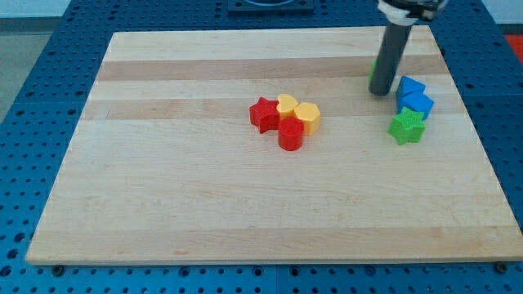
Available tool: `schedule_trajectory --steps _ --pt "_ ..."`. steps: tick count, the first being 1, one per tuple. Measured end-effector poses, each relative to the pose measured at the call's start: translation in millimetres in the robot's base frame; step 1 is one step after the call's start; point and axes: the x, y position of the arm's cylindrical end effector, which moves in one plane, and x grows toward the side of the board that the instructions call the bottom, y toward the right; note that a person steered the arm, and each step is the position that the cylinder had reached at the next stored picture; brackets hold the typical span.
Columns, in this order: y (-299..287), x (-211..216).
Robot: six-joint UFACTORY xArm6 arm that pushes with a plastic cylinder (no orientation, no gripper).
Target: Slide the green circle to the top of the triangle
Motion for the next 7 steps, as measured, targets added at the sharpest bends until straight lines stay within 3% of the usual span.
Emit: schedule_trajectory --steps 2,4,7 --pt "-53.4 -15.1" --pt "-33.1 -48.1" --pt "-4.0 -38.3"
